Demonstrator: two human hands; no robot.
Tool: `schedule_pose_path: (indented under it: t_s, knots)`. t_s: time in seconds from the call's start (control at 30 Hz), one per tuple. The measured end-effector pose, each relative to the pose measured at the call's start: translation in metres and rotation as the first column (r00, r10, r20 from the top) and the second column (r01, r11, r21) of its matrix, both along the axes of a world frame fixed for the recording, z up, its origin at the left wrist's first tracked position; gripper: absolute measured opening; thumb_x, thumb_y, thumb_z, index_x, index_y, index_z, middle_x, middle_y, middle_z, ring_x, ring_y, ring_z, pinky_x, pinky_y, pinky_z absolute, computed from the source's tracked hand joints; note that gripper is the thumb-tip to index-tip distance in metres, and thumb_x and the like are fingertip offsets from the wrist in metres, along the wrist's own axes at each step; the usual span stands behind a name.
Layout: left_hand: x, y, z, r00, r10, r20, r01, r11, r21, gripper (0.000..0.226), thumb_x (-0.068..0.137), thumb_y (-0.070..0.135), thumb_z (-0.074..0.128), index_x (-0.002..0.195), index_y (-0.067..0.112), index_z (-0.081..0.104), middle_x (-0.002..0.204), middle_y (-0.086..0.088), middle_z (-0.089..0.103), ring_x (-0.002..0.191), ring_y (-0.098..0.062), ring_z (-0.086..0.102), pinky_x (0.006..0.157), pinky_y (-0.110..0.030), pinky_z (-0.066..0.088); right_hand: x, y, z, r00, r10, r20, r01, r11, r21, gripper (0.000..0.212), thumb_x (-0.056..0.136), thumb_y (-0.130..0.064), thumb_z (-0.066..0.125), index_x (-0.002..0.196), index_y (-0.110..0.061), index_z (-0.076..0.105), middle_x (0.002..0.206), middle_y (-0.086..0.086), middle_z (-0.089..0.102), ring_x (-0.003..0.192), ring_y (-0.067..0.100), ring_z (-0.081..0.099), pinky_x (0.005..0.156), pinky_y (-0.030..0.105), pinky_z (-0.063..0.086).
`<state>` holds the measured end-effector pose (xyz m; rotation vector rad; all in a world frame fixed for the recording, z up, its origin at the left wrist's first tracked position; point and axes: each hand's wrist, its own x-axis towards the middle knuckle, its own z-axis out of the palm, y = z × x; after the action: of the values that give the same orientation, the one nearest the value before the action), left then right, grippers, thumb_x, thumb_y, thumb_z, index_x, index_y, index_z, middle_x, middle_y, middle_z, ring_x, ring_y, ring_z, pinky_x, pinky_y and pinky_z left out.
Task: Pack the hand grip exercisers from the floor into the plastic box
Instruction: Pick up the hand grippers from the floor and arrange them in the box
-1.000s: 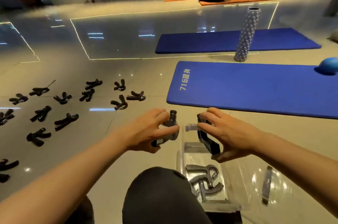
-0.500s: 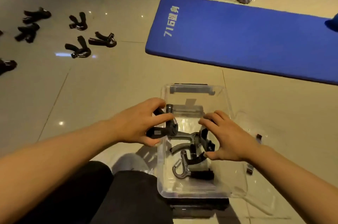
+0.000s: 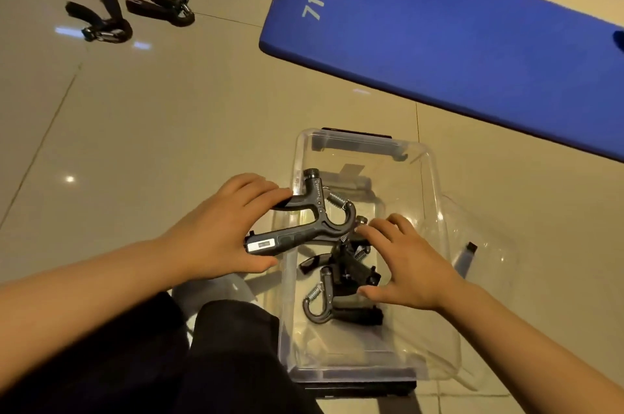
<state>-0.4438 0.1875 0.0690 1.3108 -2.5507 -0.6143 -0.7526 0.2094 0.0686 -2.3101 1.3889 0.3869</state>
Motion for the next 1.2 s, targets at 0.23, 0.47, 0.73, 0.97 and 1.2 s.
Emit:
schedule_pose_path:
  t_s: [0.23,0.47,0.73,0.97,1.2]
  knots:
    - [-0.002,0.022,-0.021,0.947,0.269,-0.173,-0.247,0.959,0.141,0.087,0.062,0.068,0.059,0.138,0.031,0.038,0.131,0.012,0.045,0.123,-0.007,0.034,0.097,-0.027,0.03,0.011,-0.019,0.01,0.988,0.088,-0.124,-0.097,0.993,-0.069,0.096,0.068,-0.071,0.054,0.146,-0.027,0.021,0.13,0.002,0.052,0.118,0.028,0.039,0.096,0.033,0.036]
    - [0.007,0.028,-0.018,0.863,0.433,-0.262,-0.419,0.901,0.112,0.082,0.06,0.064,0.06,0.131,0.025,0.045,0.121,0.01,0.052,0.114,-0.009,0.042,0.091,-0.029,0.034,0.024,-0.053,0.016,0.961,-0.224,0.161,0.248,0.958,-0.148,0.098,0.067,-0.06,0.069,0.146,-0.032,0.017,0.132,0.003,0.046,0.118,0.026,0.043,0.093,0.036,0.039]
    - [0.005,0.027,-0.017,0.866,0.432,-0.252,-0.426,0.901,0.08,0.083,0.06,0.065,0.06,0.131,0.024,0.046,0.121,0.004,0.055,0.114,-0.013,0.045,0.09,-0.032,0.036,0.028,-0.035,-0.036,0.83,-0.501,0.244,0.477,0.866,0.152,0.095,0.069,-0.043,0.077,0.145,-0.031,0.021,0.145,0.002,0.029,0.127,0.02,0.039,0.097,0.029,0.036]
    - [0.006,0.027,-0.012,0.878,0.393,-0.273,-0.405,0.914,0.011,0.085,0.059,0.058,0.062,0.133,0.02,0.041,0.123,-0.002,0.052,0.114,-0.021,0.047,0.09,-0.034,0.038,0.021,-0.026,-0.079,0.927,-0.374,-0.029,0.375,0.924,0.071,0.082,0.078,-0.045,0.066,0.145,-0.019,0.026,0.149,0.01,0.027,0.136,0.028,0.028,0.11,0.037,0.03]
    - [0.003,0.022,-0.008,0.853,0.436,-0.287,-0.443,0.896,0.044,0.085,0.059,0.057,0.063,0.134,0.024,0.04,0.125,0.0,0.052,0.115,-0.018,0.046,0.092,-0.031,0.035,0.04,-0.058,-0.1,0.931,-0.278,-0.236,0.317,0.937,0.144,0.087,0.065,-0.053,0.073,0.134,-0.018,0.033,0.128,0.008,0.052,0.119,0.028,0.047,0.106,0.043,0.029]
